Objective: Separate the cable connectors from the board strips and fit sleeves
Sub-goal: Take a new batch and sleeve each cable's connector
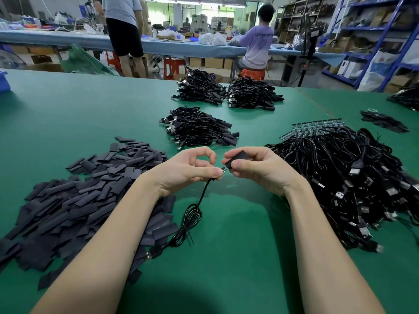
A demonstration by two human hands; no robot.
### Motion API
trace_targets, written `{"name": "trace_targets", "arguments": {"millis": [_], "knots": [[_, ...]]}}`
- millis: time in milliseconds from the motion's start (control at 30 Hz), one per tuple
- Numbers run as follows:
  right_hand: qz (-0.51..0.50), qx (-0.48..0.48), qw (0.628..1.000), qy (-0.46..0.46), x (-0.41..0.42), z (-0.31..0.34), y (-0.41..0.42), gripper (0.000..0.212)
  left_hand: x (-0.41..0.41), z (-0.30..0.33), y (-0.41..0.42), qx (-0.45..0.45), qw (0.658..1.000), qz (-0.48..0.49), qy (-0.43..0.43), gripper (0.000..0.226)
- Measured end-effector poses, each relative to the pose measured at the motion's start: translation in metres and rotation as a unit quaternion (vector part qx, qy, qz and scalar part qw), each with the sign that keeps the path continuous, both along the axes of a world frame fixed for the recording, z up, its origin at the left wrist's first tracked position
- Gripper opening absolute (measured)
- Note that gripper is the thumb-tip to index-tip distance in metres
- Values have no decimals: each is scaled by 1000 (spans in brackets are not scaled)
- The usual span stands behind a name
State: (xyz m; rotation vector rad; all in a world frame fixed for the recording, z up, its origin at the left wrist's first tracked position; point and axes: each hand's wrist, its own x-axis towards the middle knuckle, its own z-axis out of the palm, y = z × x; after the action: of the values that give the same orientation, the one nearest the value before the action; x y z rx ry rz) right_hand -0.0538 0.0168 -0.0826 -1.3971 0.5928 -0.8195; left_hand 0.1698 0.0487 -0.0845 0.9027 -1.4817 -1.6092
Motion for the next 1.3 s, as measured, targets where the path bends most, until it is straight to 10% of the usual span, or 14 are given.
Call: {"name": "trace_targets", "arguments": {"millis": [1300], "knots": [[-155, 96, 975, -128, 17, -15, -9, 16, -13, -10, -11, -235, 936, 226, -130, 10]]}}
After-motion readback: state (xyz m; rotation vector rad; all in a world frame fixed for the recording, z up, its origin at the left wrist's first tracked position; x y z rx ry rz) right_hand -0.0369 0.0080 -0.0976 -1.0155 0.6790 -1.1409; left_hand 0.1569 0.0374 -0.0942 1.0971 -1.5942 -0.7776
